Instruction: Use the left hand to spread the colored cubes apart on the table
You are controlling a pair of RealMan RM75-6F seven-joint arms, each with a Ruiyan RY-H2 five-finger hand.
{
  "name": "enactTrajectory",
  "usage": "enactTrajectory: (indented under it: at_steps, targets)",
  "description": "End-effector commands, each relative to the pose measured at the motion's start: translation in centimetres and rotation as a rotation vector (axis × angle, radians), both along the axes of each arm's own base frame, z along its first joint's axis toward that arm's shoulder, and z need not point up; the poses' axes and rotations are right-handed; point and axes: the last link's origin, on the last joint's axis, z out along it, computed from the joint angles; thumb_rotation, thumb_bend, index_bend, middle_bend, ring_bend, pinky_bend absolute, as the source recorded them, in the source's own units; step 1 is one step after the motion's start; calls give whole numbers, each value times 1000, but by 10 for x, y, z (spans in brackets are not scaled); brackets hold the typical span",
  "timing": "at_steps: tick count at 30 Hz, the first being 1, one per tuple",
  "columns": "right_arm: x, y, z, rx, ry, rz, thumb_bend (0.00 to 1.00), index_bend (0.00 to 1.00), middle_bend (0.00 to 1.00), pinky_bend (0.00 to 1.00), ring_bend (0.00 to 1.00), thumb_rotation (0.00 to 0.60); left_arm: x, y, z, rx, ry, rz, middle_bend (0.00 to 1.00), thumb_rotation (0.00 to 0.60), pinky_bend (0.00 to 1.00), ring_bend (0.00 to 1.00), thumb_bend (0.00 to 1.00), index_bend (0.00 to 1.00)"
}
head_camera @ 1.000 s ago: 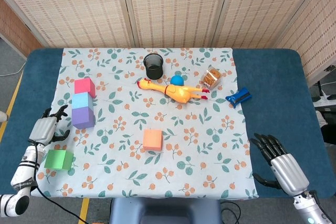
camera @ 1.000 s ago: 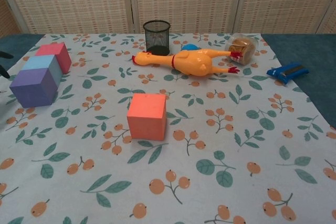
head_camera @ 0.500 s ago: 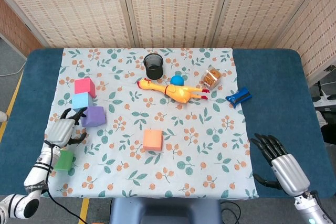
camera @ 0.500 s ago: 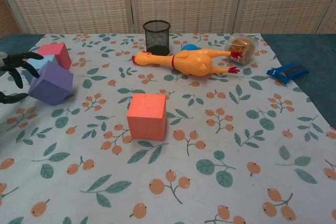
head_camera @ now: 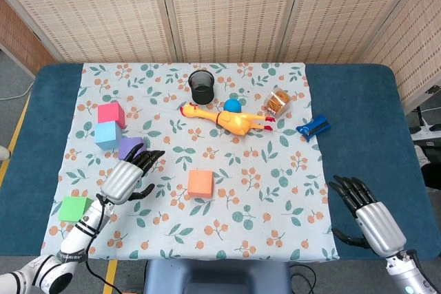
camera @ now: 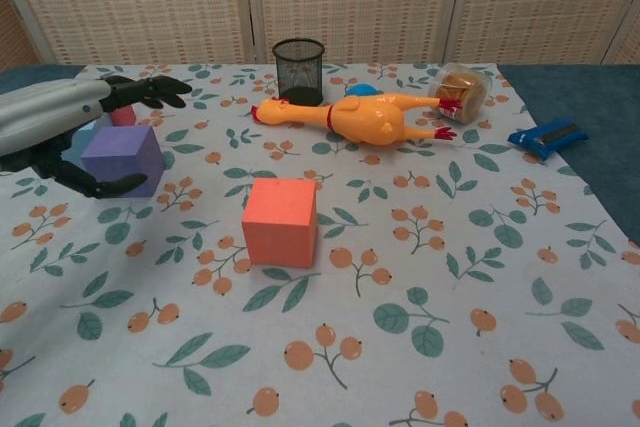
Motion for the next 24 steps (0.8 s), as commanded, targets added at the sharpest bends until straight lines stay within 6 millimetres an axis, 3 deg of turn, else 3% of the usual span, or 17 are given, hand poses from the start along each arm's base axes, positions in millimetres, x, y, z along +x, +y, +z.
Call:
enactTrajectory:
  at_steps: [1, 9, 14, 24]
  targets:
    - [0, 0, 0, 2, 1, 0, 142, 0, 0, 0, 0, 600, 0, 11, -3, 32, 66, -13, 0, 593, 0, 0, 383, 0]
    - [0, 0, -2, 11, 4, 0, 142, 0, 0, 0, 0, 600, -21, 38, -11, 32, 165, 122, 0, 600, 0, 0, 345, 0]
    - [0, 1, -2, 8, 4, -1, 142, 0, 0, 0, 0, 600, -22, 51, -23, 34, 199, 130, 0, 600, 0, 0, 344, 0]
    - [-1, -2, 0, 3, 2, -8, 142, 0, 0, 0, 0, 600, -32, 72, -27, 61, 272, 177, 0, 600, 0, 8, 331, 0]
